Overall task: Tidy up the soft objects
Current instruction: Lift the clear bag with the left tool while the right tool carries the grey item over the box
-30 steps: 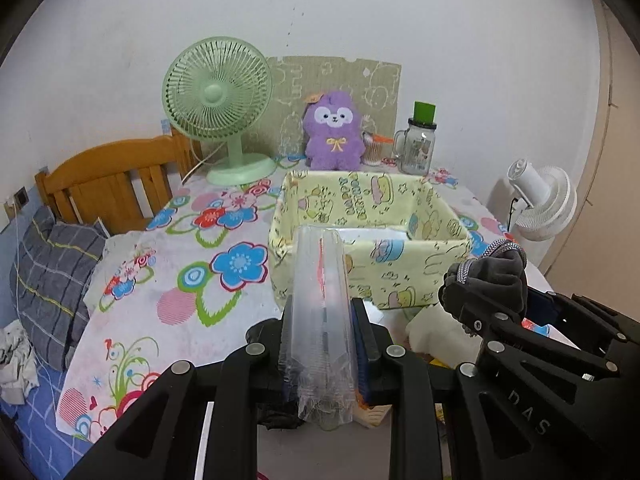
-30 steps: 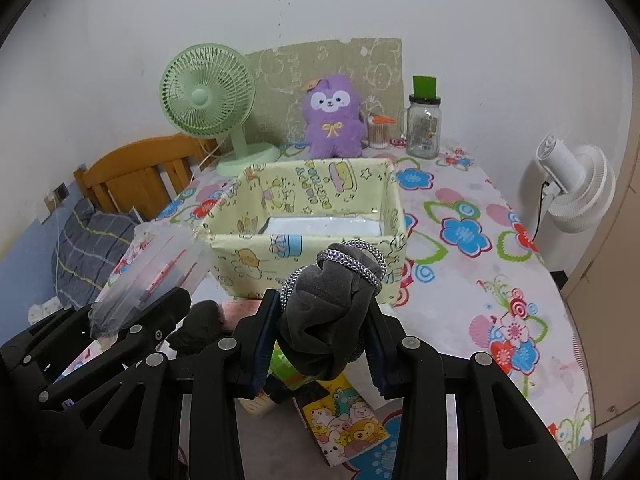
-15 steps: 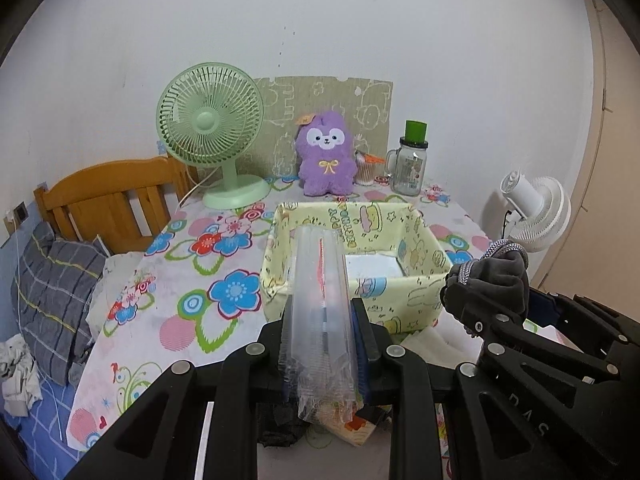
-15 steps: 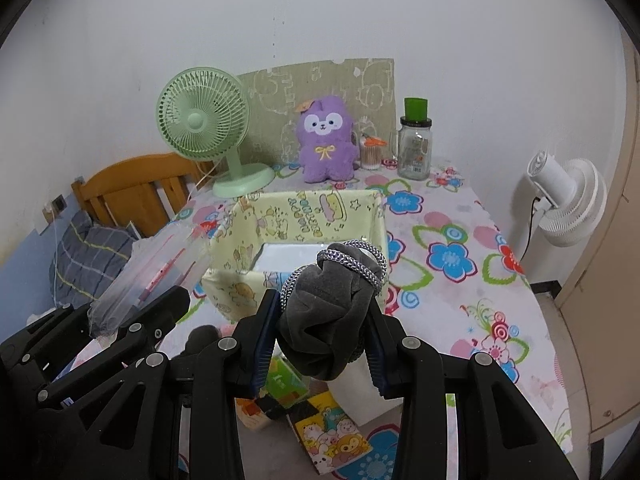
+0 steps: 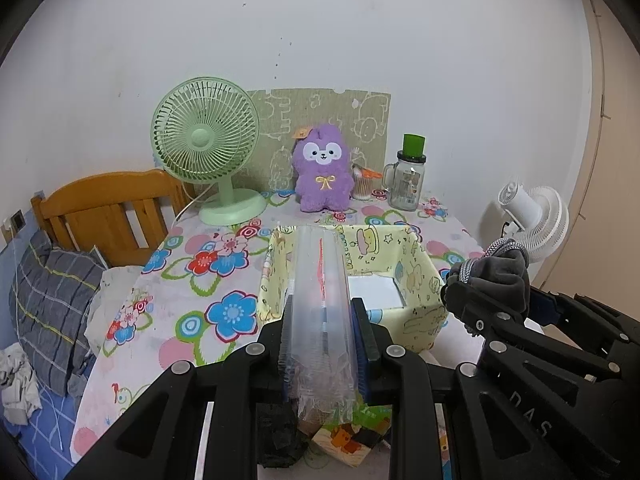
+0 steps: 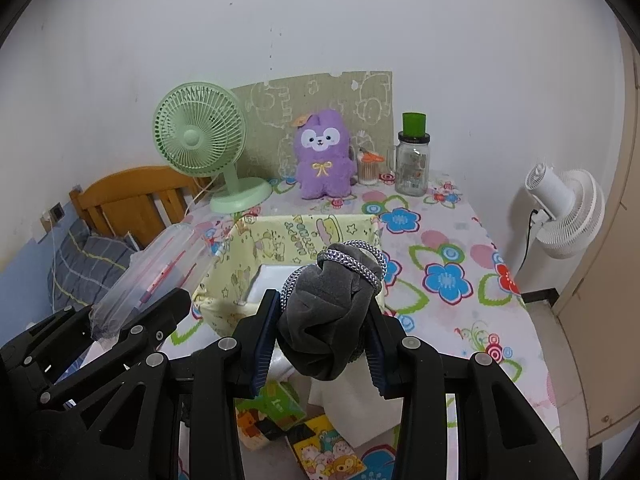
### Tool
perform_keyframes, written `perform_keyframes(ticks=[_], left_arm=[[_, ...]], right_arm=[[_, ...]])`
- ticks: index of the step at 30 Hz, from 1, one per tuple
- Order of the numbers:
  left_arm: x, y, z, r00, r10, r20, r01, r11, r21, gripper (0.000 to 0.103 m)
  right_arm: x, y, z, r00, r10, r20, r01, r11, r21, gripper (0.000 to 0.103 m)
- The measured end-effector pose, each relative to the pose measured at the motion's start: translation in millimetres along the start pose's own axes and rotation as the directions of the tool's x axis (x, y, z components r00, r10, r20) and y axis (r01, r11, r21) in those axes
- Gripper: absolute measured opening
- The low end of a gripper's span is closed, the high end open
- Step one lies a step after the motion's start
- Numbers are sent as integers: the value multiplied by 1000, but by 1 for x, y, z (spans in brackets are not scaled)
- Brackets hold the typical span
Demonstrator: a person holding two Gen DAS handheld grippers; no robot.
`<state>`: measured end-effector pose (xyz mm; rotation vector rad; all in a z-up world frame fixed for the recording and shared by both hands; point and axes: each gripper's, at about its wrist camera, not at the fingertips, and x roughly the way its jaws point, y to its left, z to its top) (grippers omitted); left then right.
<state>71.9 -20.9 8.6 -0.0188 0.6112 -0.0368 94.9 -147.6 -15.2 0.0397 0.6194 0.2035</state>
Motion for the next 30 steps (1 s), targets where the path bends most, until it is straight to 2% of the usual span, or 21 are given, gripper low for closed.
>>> perform_keyframes(ticks=[12, 30], left_arm=[[18, 6, 12, 1000, 0, -14, -1, 1000, -29, 23], [65, 9, 30, 998, 5, -60, -7, 999, -31, 23]], right_arm=[[18, -1, 17, 1000, 1, -4, -1, 1000, -6, 43], [66, -11, 36, 999, 15, -38, -14, 1000, 19, 43]])
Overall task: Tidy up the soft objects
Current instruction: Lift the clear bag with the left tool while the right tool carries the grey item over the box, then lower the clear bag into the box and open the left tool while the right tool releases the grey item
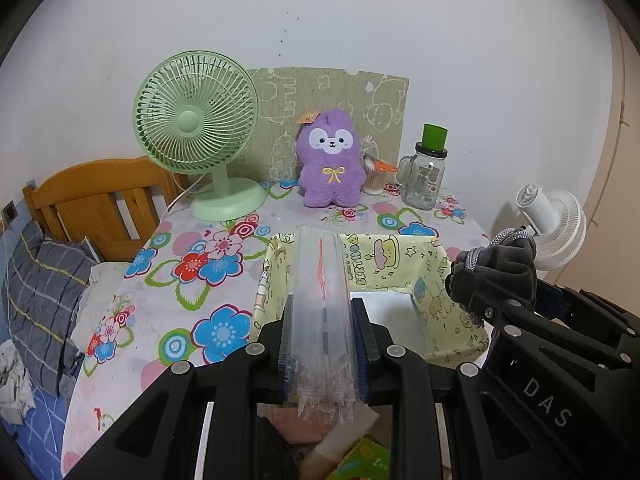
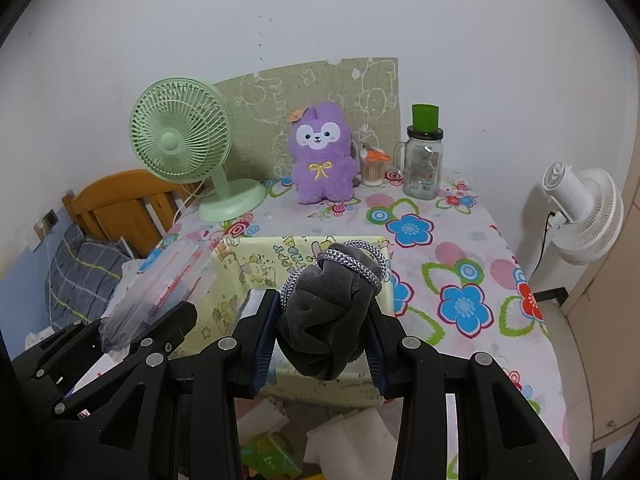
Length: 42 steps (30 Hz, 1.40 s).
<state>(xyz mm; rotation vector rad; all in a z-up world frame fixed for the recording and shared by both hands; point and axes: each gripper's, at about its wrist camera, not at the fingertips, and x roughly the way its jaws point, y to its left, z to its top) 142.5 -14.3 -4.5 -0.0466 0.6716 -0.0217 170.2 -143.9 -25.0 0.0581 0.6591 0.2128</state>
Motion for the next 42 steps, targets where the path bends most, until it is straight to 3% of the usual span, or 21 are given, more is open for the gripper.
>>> perform_keyframes(ticks=[23, 29, 31, 38, 42], left_arm=[[51, 0, 10, 998, 12, -58, -11, 1000, 17, 25], [64, -2, 8, 997, 7, -80, -4, 1000, 30, 41], [67, -2, 8, 996, 11, -84, -8, 1000, 30, 42], [79, -1, 6, 994, 4, -107, -1, 1000, 27, 58], [81, -2, 6, 993, 1, -115, 3, 999, 36, 60]], right_arm=[[56, 1, 11, 998, 9, -56, -9, 1000, 2, 43], [76, -2, 9, 996, 7, -89, -6, 1000, 16, 43], [80, -4, 8, 995, 9, -97, -7, 1000, 27, 43], [85, -2, 10, 997, -12, -83, 13, 1000, 8, 44], [87, 1, 11, 996, 10, -83, -10, 1000, -3, 47]])
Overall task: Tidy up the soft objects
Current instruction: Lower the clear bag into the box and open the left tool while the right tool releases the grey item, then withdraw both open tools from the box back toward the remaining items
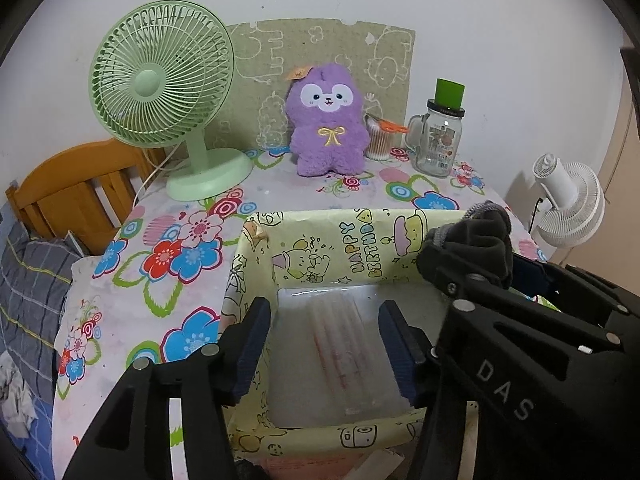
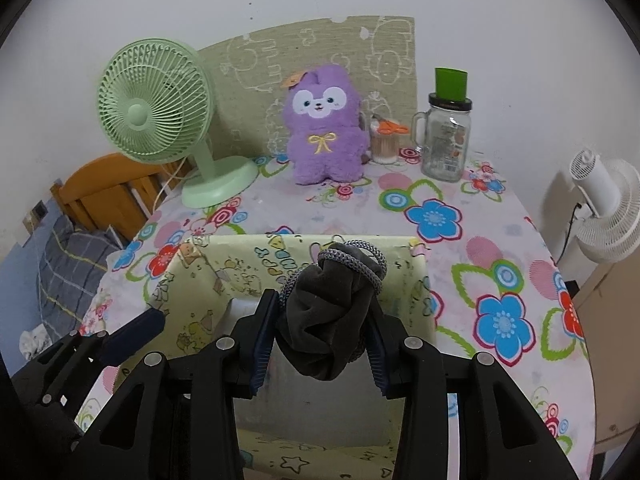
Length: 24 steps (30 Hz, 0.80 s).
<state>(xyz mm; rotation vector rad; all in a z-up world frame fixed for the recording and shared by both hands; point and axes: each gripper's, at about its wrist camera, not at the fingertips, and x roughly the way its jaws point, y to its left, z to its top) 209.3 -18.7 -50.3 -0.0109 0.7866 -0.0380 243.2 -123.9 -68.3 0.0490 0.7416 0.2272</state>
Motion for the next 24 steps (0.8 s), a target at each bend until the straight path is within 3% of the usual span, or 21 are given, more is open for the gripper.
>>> perform_keyframes(ticks=[4, 10, 18, 24], left_arm=[[-1, 1, 0, 1000, 4, -2, -4, 1000, -1, 64], [-8, 0, 0, 1000, 3, 19, -3, 1000, -3, 70], [-24, 2, -1, 999, 5, 46, -4, 1000, -20, 72], [-39, 2, -3, 997, 2, 73, 0, 1000, -30, 87]], right_arm=[[-5, 3, 0, 1000, -6, 20, 6, 1000, -8, 67], [-17, 7, 1, 998, -28, 51, 29, 999, -23, 81], [-35, 12, -2, 997, -27, 78, 30, 999, -40, 89], [-51, 14, -4, 994, -38, 102, 43, 998, -42, 94]])
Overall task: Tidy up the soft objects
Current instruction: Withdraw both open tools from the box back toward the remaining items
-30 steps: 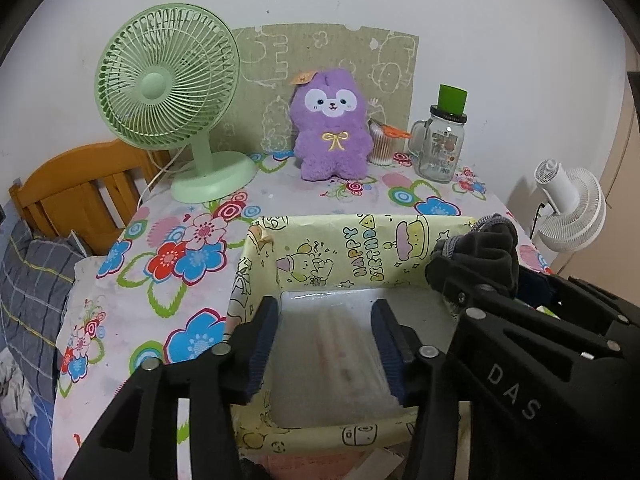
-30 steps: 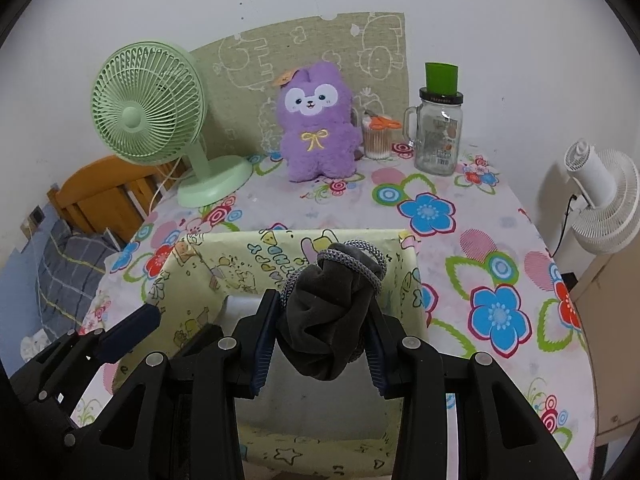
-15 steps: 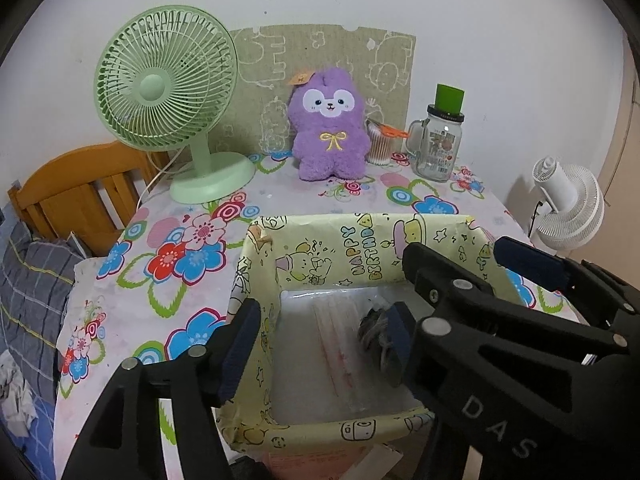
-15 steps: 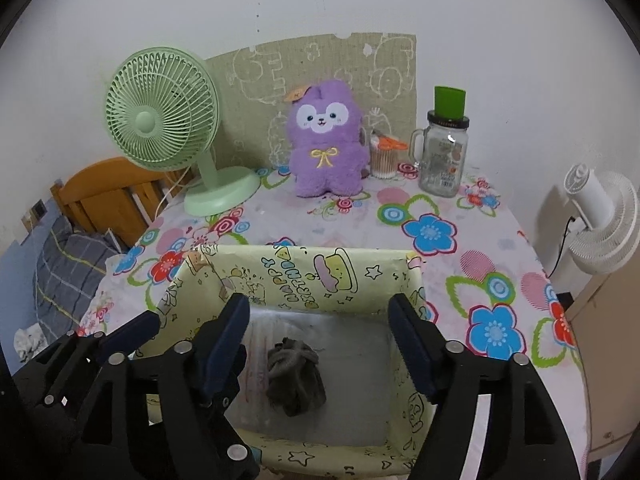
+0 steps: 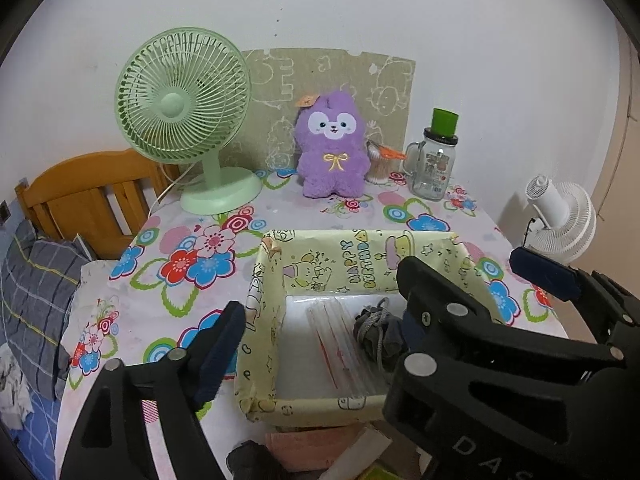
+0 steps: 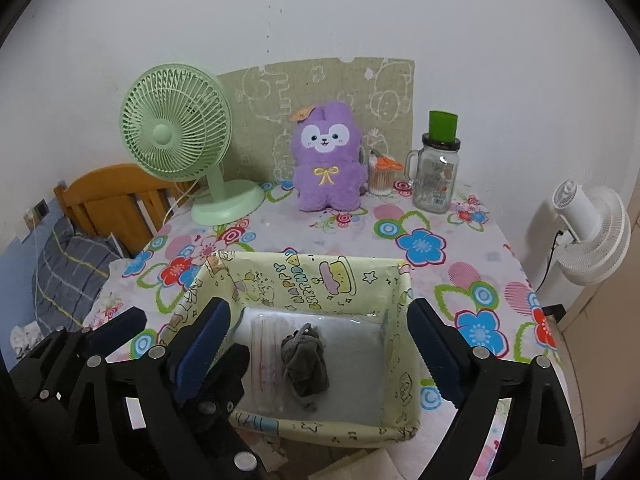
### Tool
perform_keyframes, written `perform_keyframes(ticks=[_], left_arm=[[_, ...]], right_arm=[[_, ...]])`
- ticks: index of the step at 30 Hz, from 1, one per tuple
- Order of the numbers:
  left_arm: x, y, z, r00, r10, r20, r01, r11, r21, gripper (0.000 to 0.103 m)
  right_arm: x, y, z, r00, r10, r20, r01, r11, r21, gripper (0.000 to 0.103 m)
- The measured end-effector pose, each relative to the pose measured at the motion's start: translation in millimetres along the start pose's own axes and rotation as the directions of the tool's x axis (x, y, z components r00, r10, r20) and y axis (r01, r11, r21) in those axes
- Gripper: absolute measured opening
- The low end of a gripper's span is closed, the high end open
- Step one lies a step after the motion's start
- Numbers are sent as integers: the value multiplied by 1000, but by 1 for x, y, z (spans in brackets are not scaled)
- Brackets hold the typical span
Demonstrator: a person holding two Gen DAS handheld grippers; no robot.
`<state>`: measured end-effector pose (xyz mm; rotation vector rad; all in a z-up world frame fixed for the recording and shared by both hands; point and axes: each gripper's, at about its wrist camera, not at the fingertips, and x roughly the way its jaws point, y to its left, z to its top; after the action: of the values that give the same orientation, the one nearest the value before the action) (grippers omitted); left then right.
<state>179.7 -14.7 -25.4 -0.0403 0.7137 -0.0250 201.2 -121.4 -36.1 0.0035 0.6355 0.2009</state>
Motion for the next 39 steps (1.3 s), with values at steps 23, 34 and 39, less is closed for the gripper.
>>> perform_keyframes(ticks=[23, 34, 39], left_arm=[[-53, -14, -12, 997, -3, 78, 0, 999, 35, 96], [-74, -20, -23, 995, -2, 103, -2, 999, 42, 96], [-83, -23, -28, 994, -3, 114, -3, 999, 46, 96]], right_arm=[[-57, 5, -13, 998, 4, 56, -4, 1000, -9, 96], [-82, 4, -23, 997, -15, 80, 15, 1000, -7, 96], [-91, 3, -27, 996, -21, 91, 22, 1000, -7, 96]])
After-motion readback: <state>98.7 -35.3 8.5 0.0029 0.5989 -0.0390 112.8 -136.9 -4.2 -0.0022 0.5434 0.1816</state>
